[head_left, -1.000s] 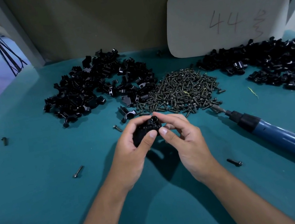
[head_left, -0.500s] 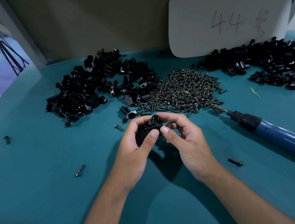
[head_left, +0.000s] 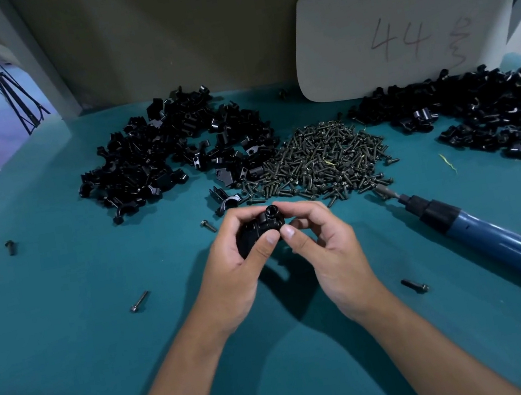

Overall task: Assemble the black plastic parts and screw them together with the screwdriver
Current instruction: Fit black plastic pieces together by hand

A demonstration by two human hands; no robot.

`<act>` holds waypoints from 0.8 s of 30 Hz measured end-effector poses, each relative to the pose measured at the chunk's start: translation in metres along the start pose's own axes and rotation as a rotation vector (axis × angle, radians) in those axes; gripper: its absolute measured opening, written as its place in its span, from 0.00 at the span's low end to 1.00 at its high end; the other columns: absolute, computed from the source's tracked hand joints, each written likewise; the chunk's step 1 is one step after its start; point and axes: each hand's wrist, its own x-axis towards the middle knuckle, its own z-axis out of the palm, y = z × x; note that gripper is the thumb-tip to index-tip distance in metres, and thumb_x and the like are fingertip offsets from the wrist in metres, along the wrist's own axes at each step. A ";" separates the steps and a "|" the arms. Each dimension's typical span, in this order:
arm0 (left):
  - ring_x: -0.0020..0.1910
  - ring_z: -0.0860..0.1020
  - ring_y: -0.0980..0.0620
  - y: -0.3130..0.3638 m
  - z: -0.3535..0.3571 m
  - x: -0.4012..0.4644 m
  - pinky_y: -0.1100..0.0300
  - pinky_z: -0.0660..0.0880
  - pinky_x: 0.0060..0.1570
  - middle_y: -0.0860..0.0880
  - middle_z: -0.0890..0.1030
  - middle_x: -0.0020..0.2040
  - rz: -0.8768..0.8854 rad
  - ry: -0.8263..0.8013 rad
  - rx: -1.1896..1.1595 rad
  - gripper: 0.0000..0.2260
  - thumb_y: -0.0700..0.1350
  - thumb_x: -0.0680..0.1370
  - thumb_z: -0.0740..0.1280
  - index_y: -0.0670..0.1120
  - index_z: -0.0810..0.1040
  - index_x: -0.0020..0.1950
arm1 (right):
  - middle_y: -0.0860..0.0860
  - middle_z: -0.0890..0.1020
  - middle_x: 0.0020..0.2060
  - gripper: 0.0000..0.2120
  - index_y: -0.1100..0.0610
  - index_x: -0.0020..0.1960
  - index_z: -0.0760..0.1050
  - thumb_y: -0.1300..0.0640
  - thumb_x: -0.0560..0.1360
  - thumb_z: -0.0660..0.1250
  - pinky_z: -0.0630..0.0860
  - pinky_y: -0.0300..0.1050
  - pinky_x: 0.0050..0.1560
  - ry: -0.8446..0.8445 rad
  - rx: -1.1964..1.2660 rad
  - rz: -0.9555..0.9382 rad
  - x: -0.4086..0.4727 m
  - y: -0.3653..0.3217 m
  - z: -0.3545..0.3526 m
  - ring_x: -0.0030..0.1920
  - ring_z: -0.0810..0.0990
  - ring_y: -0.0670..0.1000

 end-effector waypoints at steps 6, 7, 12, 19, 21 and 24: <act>0.52 0.80 0.62 0.003 0.001 0.000 0.69 0.74 0.53 0.60 0.83 0.51 0.011 0.001 -0.005 0.11 0.42 0.78 0.68 0.45 0.74 0.60 | 0.44 0.77 0.50 0.13 0.42 0.58 0.82 0.57 0.78 0.69 0.77 0.46 0.56 -0.005 0.011 -0.010 0.000 0.000 0.000 0.52 0.76 0.48; 0.53 0.80 0.61 0.003 0.001 0.000 0.68 0.74 0.54 0.59 0.83 0.52 0.008 0.003 -0.005 0.11 0.43 0.79 0.68 0.45 0.74 0.61 | 0.43 0.77 0.50 0.13 0.42 0.58 0.82 0.57 0.77 0.69 0.77 0.45 0.55 -0.006 0.009 -0.010 0.000 -0.001 0.000 0.51 0.76 0.48; 0.54 0.80 0.58 0.003 0.001 0.001 0.67 0.74 0.55 0.57 0.82 0.52 -0.009 0.007 0.021 0.11 0.45 0.78 0.69 0.48 0.75 0.61 | 0.43 0.78 0.51 0.13 0.41 0.58 0.82 0.54 0.77 0.70 0.77 0.44 0.56 -0.007 -0.011 -0.011 0.000 0.001 -0.002 0.52 0.77 0.48; 0.60 0.81 0.41 0.003 0.000 0.001 0.42 0.75 0.64 0.43 0.82 0.58 -0.035 0.020 0.010 0.14 0.54 0.76 0.71 0.54 0.77 0.61 | 0.42 0.82 0.53 0.12 0.46 0.59 0.79 0.58 0.78 0.69 0.78 0.37 0.53 -0.011 0.071 0.004 0.000 0.002 -0.002 0.52 0.79 0.43; 0.59 0.81 0.40 0.004 0.000 0.001 0.37 0.75 0.64 0.42 0.82 0.57 -0.046 0.032 0.000 0.14 0.54 0.76 0.72 0.55 0.77 0.61 | 0.40 0.82 0.52 0.12 0.50 0.59 0.77 0.62 0.79 0.69 0.78 0.35 0.52 -0.013 0.073 -0.005 0.001 0.000 -0.001 0.51 0.80 0.40; 0.56 0.82 0.46 0.003 -0.001 0.001 0.39 0.76 0.64 0.47 0.82 0.56 -0.054 0.053 0.005 0.13 0.56 0.75 0.72 0.58 0.78 0.59 | 0.38 0.82 0.52 0.10 0.49 0.59 0.76 0.58 0.79 0.68 0.76 0.32 0.50 0.030 -0.030 -0.045 0.003 -0.008 -0.004 0.51 0.80 0.38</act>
